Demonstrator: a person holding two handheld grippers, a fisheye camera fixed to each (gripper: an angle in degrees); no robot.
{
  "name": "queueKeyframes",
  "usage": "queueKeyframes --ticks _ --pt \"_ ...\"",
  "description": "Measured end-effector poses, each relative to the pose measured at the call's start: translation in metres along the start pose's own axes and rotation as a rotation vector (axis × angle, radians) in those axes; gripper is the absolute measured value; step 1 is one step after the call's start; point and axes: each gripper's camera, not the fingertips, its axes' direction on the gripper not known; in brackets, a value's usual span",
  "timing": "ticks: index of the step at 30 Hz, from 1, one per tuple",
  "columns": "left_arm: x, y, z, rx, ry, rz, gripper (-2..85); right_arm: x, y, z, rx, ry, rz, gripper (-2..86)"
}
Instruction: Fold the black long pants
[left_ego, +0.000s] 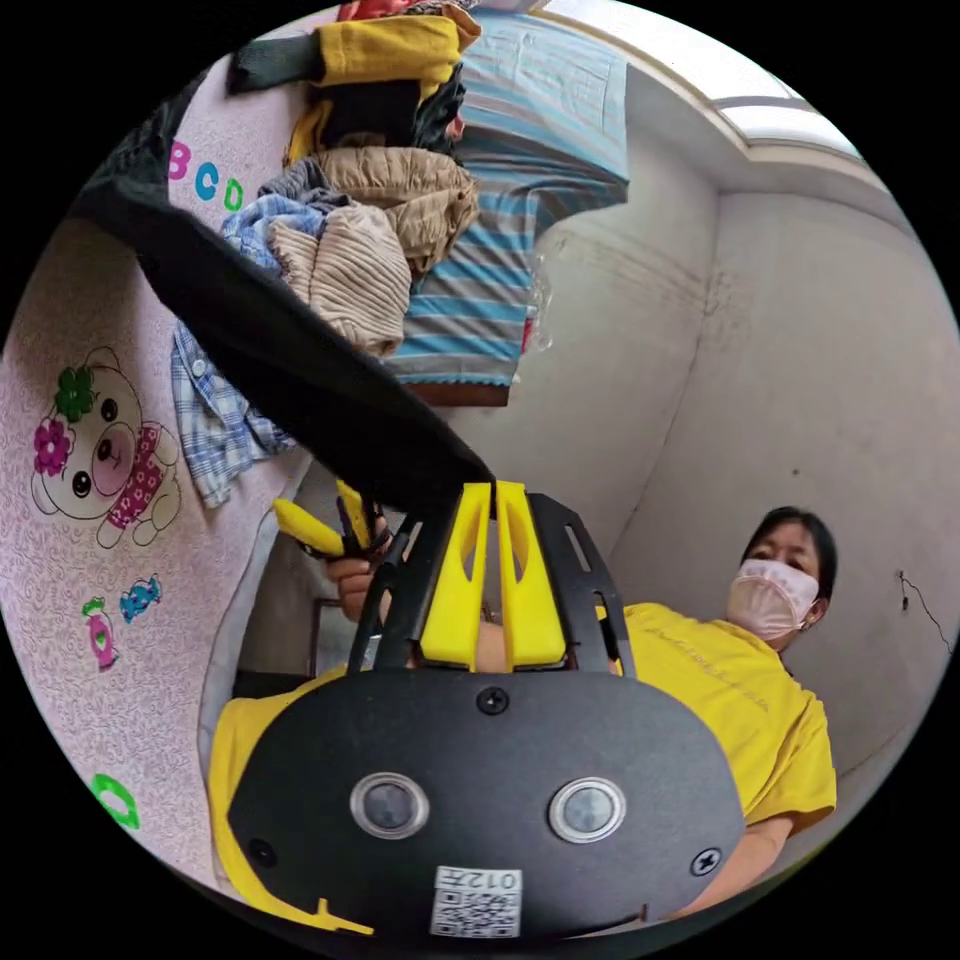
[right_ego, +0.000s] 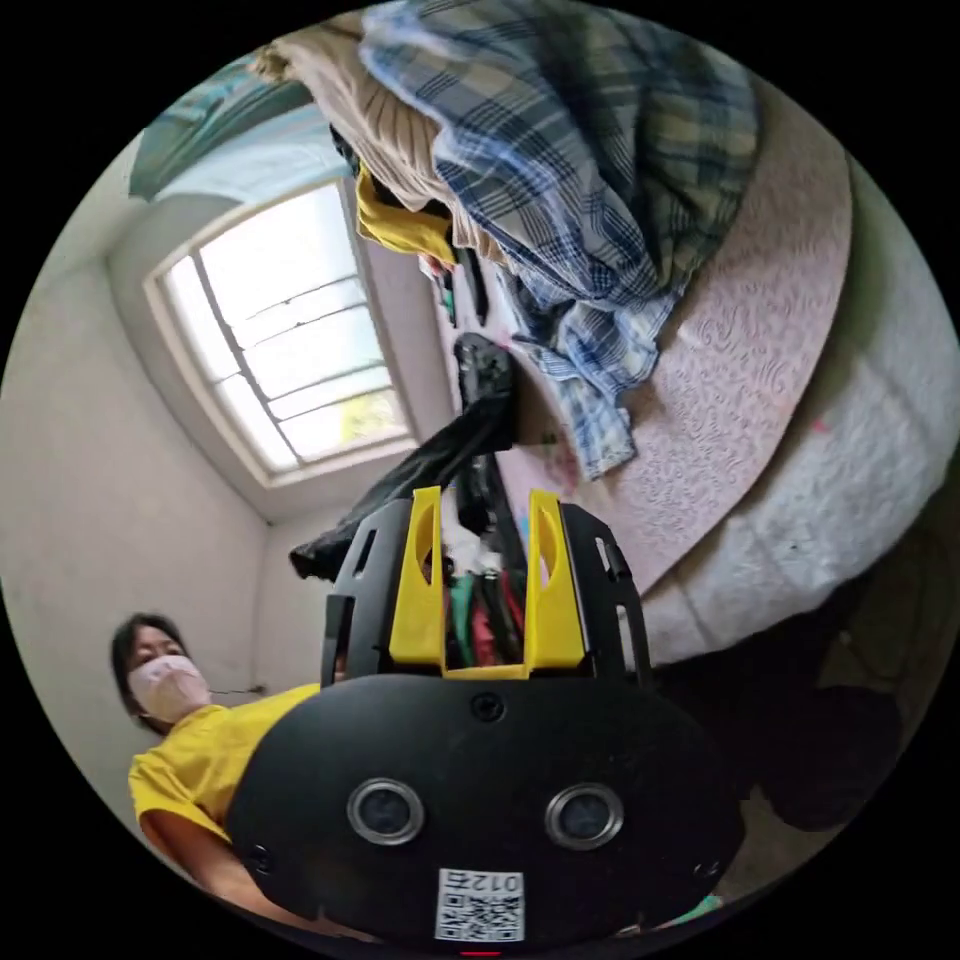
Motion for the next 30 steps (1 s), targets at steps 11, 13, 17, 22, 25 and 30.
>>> queueKeyframes --ticks 11,13,17,22,25,30 --pt "-0.014 0.003 0.029 -0.154 -0.158 -0.149 0.7 0.005 0.037 -0.032 0.119 -0.174 0.089 10.0" --pt "-0.029 0.000 0.046 -0.271 -0.324 -0.244 0.7 0.006 0.045 -0.043 0.130 -0.180 0.083 9.1" --pt "-0.063 0.008 0.085 -0.566 -0.647 -0.363 0.5 0.001 0.065 -0.050 0.157 0.064 0.110 7.7" --pt "-0.016 0.032 0.091 -0.530 -0.867 -0.052 0.5 -0.074 0.099 -0.009 0.211 0.598 -0.210 2.7" --pt "0.056 0.061 0.052 -0.267 -0.962 0.163 0.6 -0.119 0.114 0.104 -0.043 0.775 -0.549 1.4" --pt "0.135 0.172 -0.041 0.166 -1.176 0.118 0.8 -0.124 0.189 0.347 -0.645 0.830 -1.013 0.8"
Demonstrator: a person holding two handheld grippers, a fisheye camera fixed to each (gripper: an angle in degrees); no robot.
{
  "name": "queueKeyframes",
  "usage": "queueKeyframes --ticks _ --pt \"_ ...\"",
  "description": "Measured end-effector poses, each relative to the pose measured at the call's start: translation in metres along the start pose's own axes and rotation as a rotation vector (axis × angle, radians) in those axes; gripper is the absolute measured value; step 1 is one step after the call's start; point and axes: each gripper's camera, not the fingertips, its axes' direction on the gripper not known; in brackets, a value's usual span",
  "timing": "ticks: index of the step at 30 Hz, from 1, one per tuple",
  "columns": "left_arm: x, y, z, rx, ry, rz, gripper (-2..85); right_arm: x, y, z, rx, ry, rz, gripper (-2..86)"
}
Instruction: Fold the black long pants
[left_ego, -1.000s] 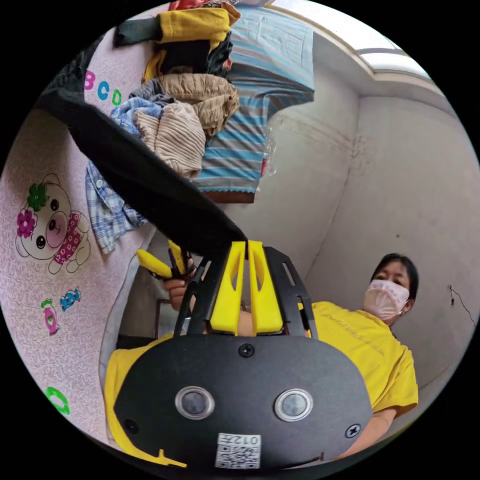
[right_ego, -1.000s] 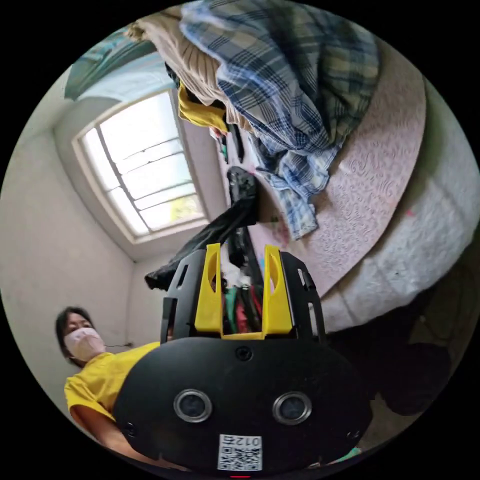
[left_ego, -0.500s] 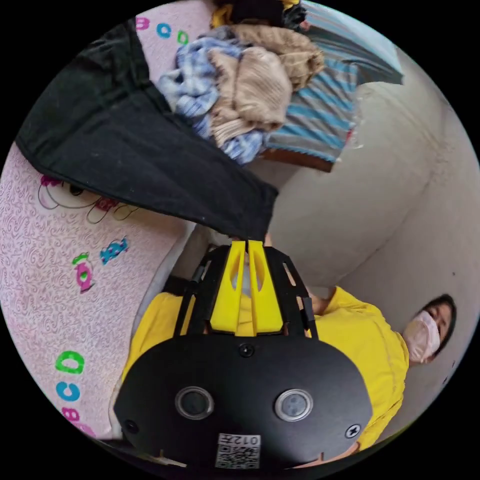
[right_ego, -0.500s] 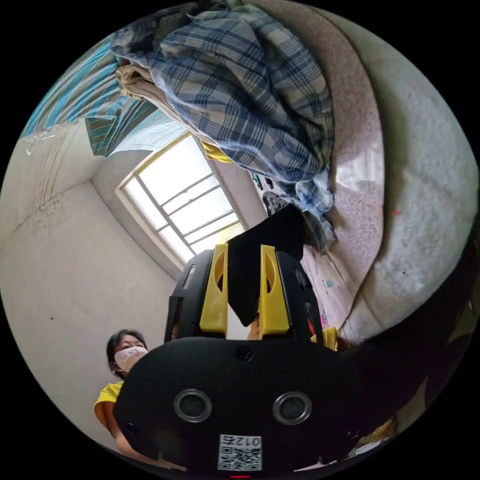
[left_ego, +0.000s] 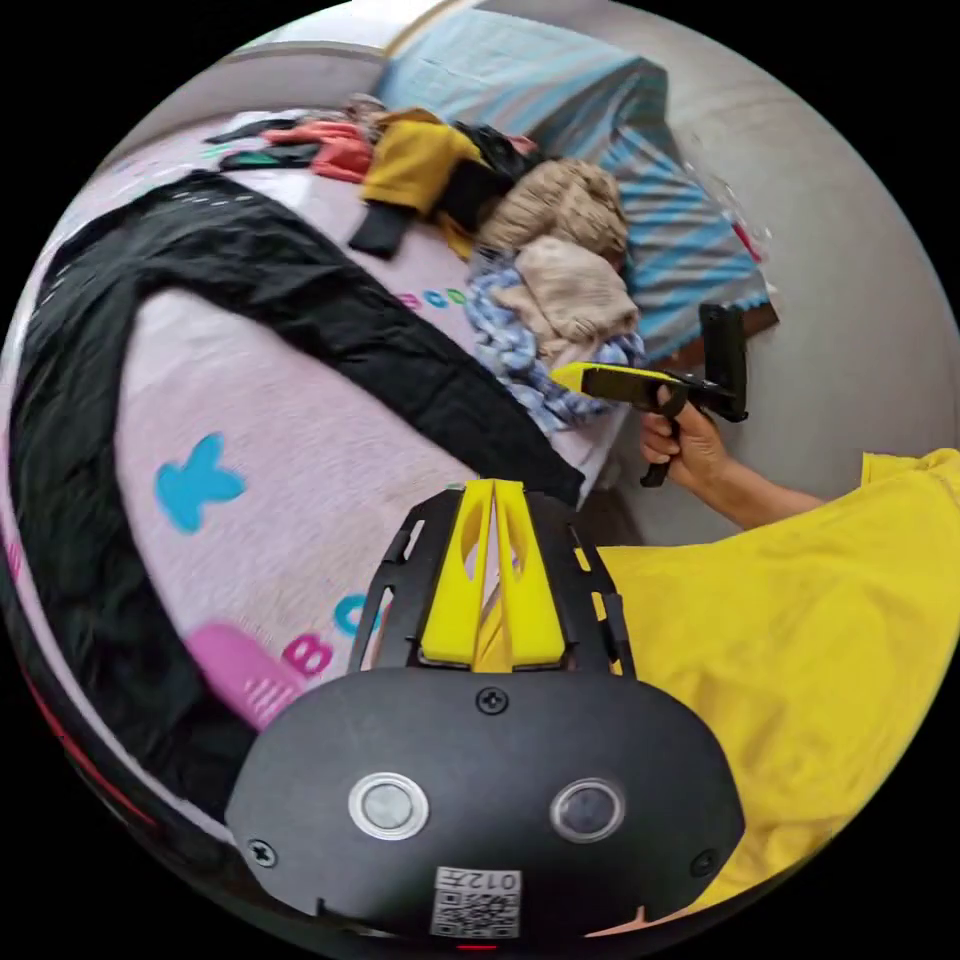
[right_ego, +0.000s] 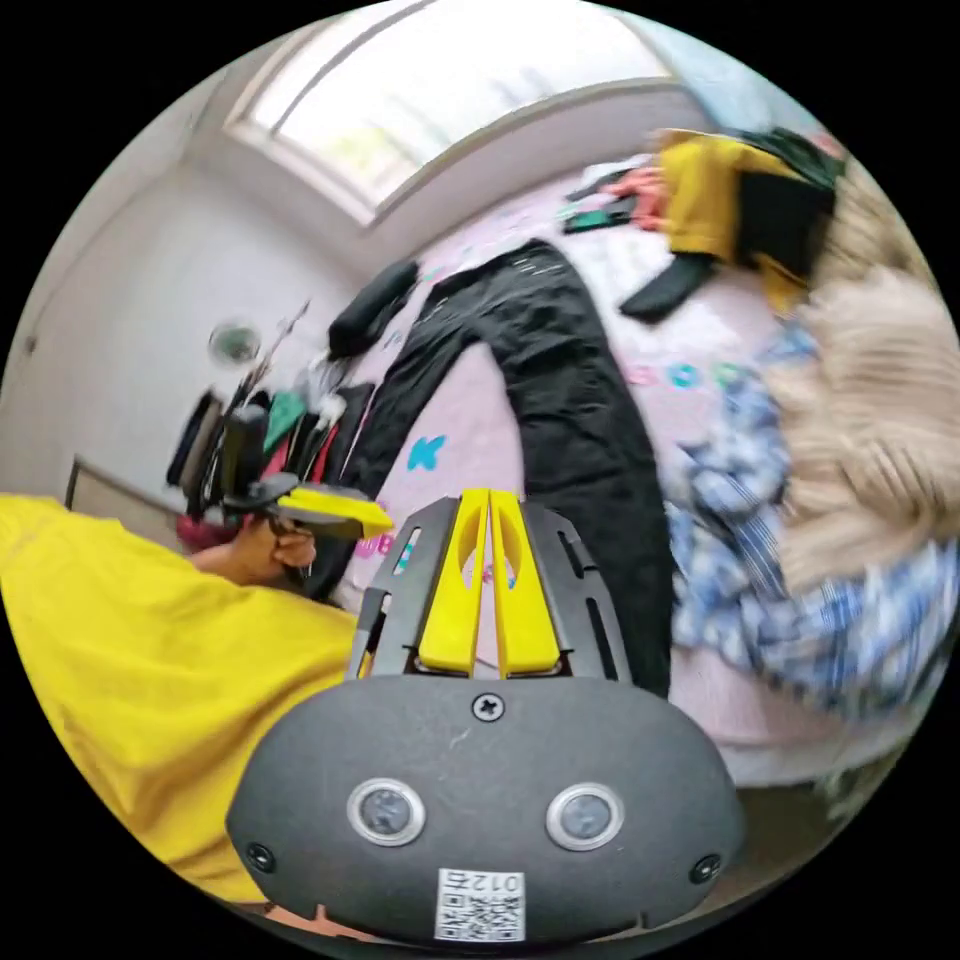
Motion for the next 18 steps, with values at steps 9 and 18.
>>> queueKeyframes --ticks 9,18 --pt "-0.077 0.279 -0.111 0.215 -0.224 -0.747 2.3 -0.291 -0.095 0.295 -0.496 -0.138 -0.733 0.8" --pt "-0.073 0.306 -0.087 0.083 -0.300 -0.725 9.7 -0.408 -0.070 0.488 -0.792 0.275 -1.035 0.4"
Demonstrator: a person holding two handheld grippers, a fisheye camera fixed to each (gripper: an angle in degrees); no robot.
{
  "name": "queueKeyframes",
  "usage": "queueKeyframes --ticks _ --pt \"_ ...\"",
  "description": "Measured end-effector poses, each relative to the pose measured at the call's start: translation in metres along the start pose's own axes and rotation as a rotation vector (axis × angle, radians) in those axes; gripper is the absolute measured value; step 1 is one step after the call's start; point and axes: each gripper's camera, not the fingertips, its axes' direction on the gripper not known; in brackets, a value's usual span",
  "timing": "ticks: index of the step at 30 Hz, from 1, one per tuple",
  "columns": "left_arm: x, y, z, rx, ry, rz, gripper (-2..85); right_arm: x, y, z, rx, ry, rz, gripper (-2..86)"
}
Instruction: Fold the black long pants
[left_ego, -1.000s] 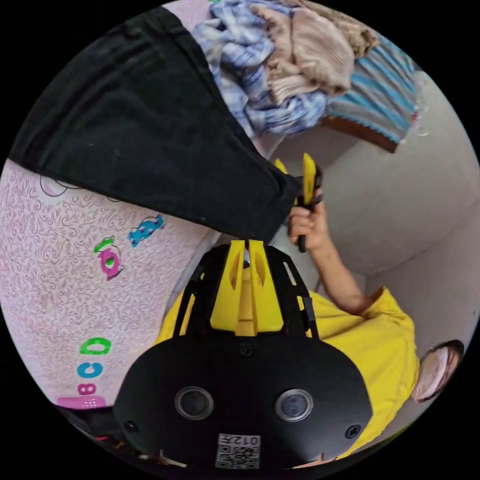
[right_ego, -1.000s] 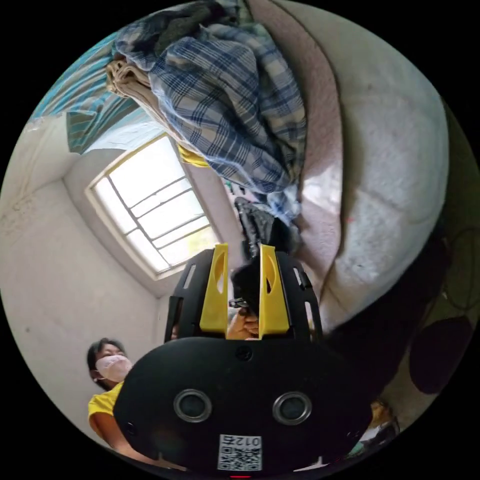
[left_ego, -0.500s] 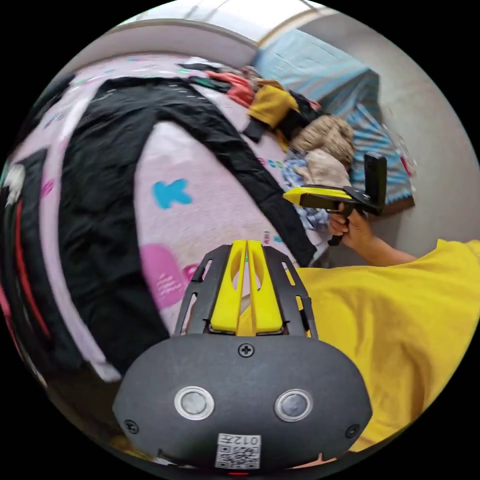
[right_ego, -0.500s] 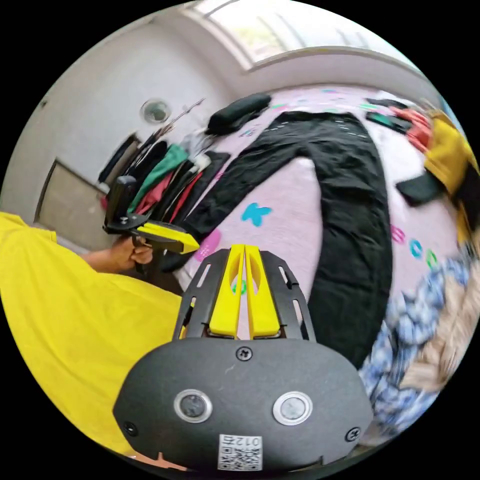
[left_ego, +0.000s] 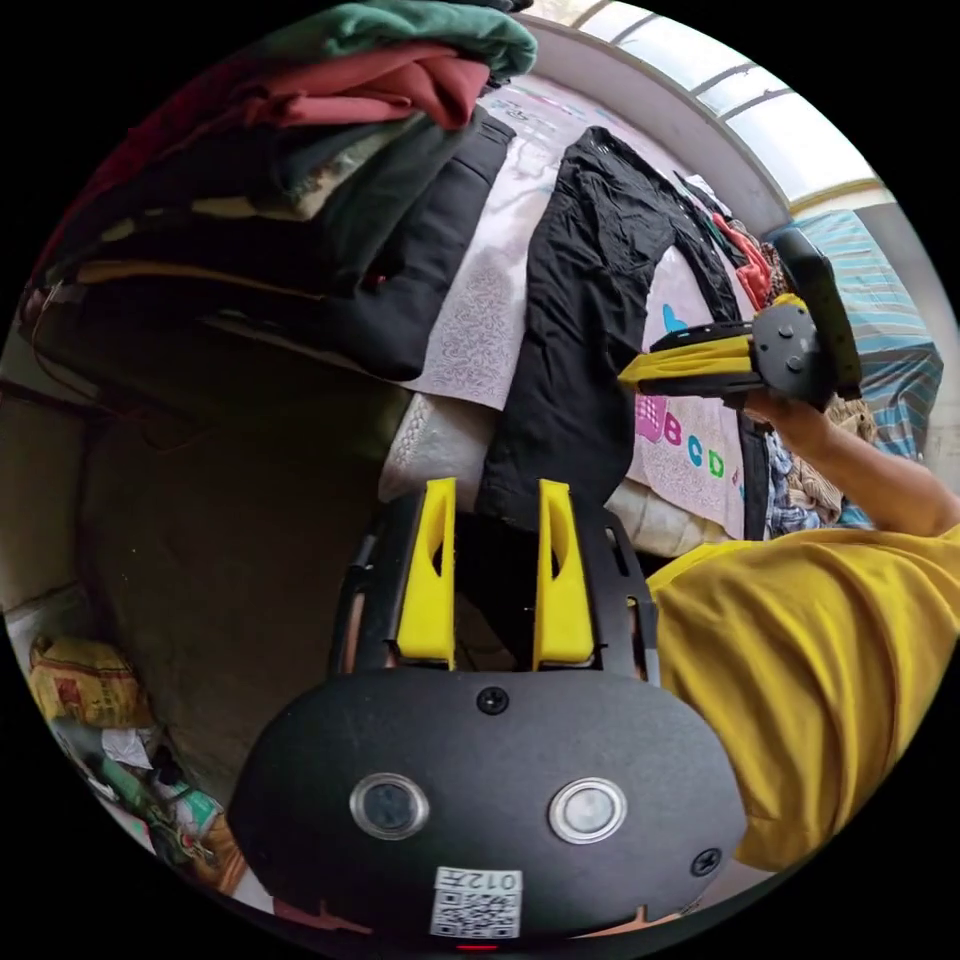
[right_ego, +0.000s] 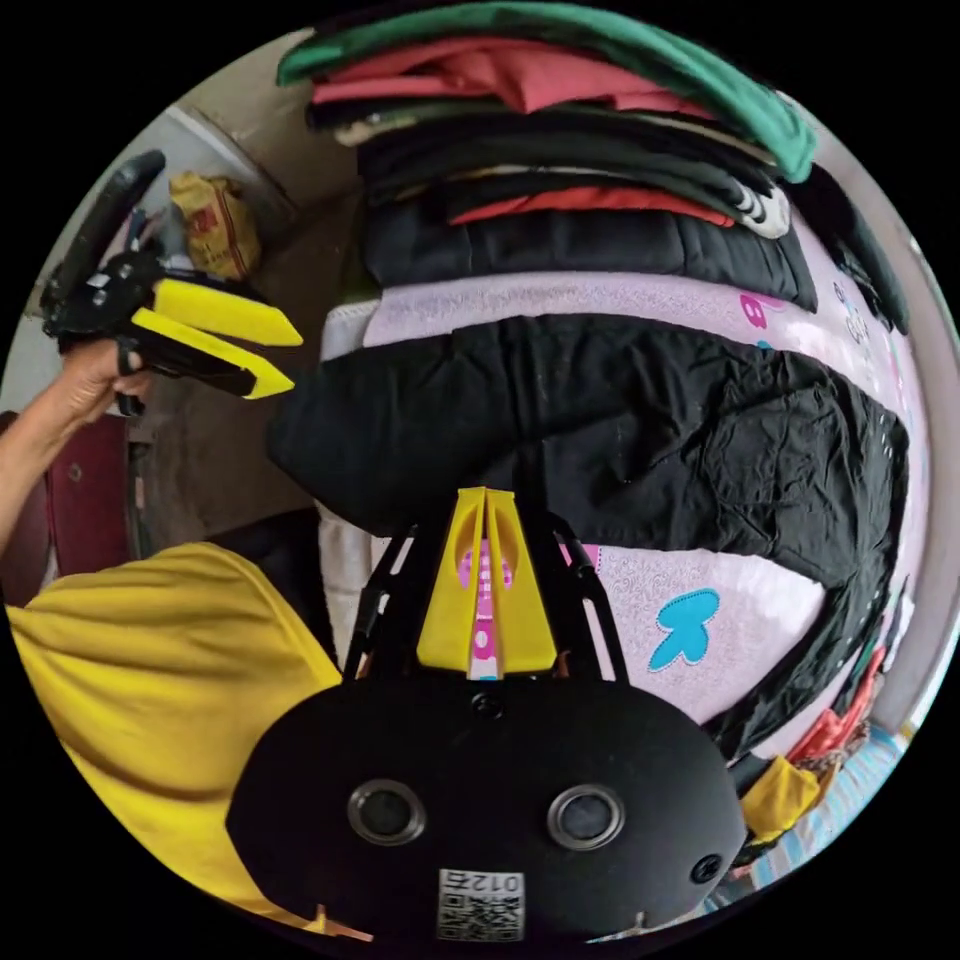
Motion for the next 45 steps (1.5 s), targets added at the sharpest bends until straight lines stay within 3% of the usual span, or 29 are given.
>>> queueKeyframes --ticks 11,18,22,28,32,35,38,42,45 --pt "0.021 0.007 0.009 -0.109 -0.114 0.134 6.8 0.008 -0.072 0.024 -0.027 0.017 0.021 1.0" --pt "-0.008 0.031 -0.030 -0.044 0.284 0.055 2.5 0.066 -0.075 0.032 0.004 -0.227 0.222 1.0" --pt "-0.012 0.041 -0.094 0.095 0.479 0.087 1.5 0.095 -0.036 -0.001 0.221 -0.359 0.316 1.3" --pt "0.025 0.028 -0.134 0.125 0.569 0.150 1.1 0.083 0.025 -0.072 0.483 -0.357 0.229 5.7" --pt "0.076 0.015 -0.128 0.071 0.524 0.272 1.1 0.106 0.062 -0.089 0.610 -0.520 0.397 8.3" --pt "0.116 0.011 -0.114 0.030 0.429 0.341 1.0 0.148 0.099 -0.079 0.676 -0.683 0.712 9.7" --pt "0.149 0.008 -0.103 0.013 0.363 0.396 1.1 0.164 0.113 -0.076 0.624 -0.692 0.826 11.4" --pt "0.190 0.008 -0.086 -0.016 0.287 0.514 1.2 0.174 0.119 -0.067 0.503 -0.554 0.891 11.7" --pt "0.205 0.007 -0.074 -0.041 0.252 0.570 1.3 0.185 0.130 -0.049 0.447 -0.604 0.932 8.9"
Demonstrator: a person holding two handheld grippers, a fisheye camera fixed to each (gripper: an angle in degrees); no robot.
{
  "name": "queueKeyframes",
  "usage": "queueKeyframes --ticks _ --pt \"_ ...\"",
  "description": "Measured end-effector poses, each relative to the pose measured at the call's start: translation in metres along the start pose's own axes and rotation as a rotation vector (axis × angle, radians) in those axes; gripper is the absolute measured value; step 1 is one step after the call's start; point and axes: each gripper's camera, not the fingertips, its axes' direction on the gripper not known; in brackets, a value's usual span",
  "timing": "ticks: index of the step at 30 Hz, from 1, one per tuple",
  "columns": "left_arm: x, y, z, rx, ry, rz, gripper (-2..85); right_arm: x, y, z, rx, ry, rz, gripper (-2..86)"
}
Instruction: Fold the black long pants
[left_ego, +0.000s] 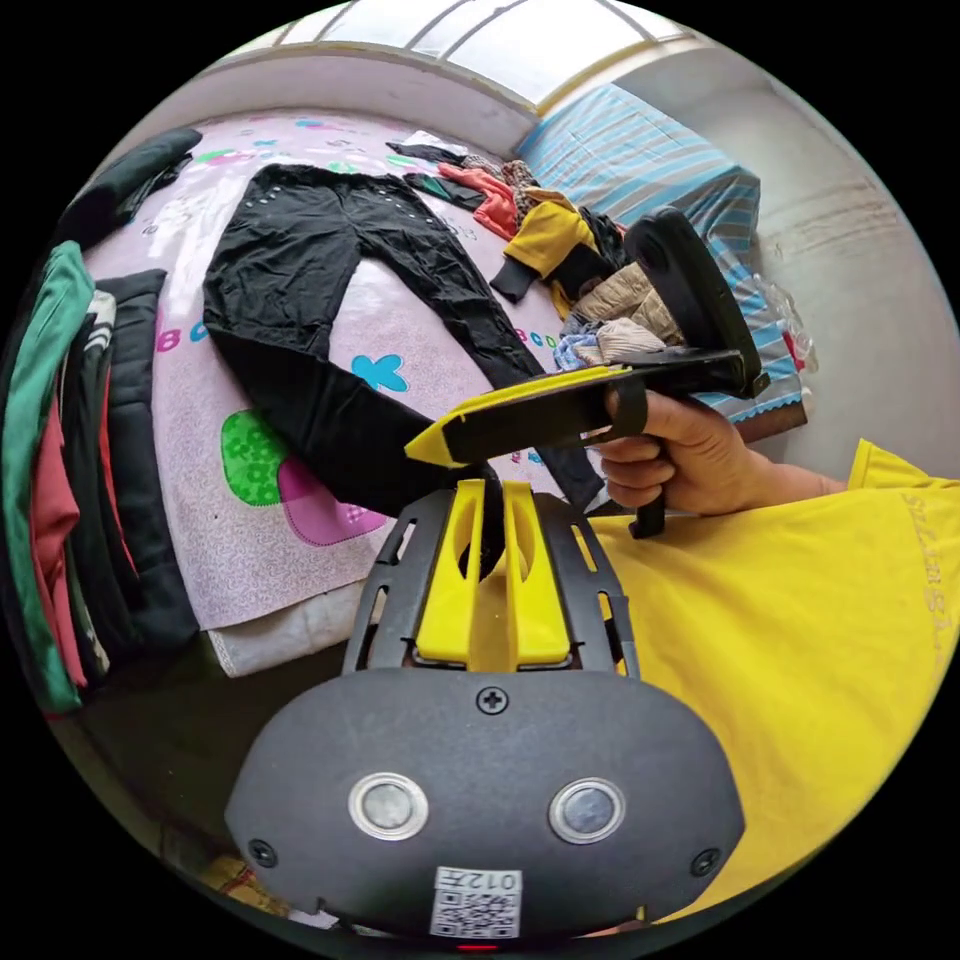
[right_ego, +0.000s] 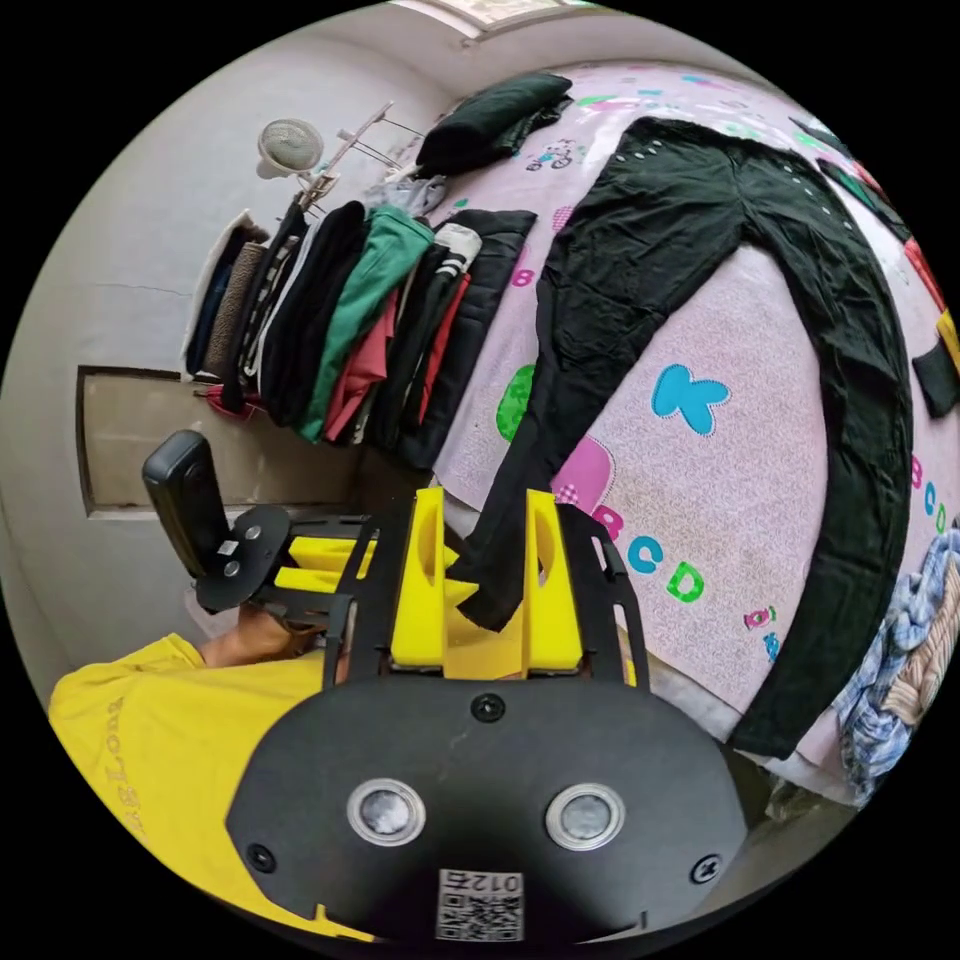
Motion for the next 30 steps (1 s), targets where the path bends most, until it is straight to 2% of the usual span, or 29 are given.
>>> queueKeyframes --ticks 2,5,7,10,12,16,22,27,30 --pt "0.001 -0.005 0.006 -0.019 0.012 0.030 1.5 0.012 0.002 -0.001 -0.008 0.003 0.009 3.9" --pt "-0.014 -0.008 0.006 -0.003 0.112 0.040 2.0 0.030 0.006 -0.013 0.034 -0.034 -0.001 1.6" --pt "-0.050 -0.008 -0.015 0.094 0.188 -0.031 2.7 0.042 0.007 -0.027 0.044 -0.055 -0.036 0.9" --pt "-0.110 -0.026 -0.057 0.244 0.147 -0.159 4.0 0.047 0.013 -0.046 0.024 -0.069 -0.174 0.5" --pt "-0.137 -0.058 -0.074 0.282 0.096 -0.168 5.1 0.049 0.020 -0.058 0.003 -0.100 -0.271 0.3" --pt "-0.203 -0.174 -0.069 0.234 -0.010 -0.172 7.8 0.066 0.031 -0.088 -0.002 -0.122 -0.342 0.2" --pt "-0.333 -0.310 -0.017 0.110 0.017 -0.355 9.5 0.083 0.038 -0.116 0.047 -0.195 -0.337 0.2" --pt "-0.404 -0.376 0.017 0.065 -0.012 -0.415 10.3 0.097 0.042 -0.121 -0.048 -0.195 -0.356 0.2" --pt "-0.428 -0.412 0.040 0.052 -0.046 -0.410 10.7 0.118 0.044 -0.134 -0.096 -0.265 -0.350 0.3"
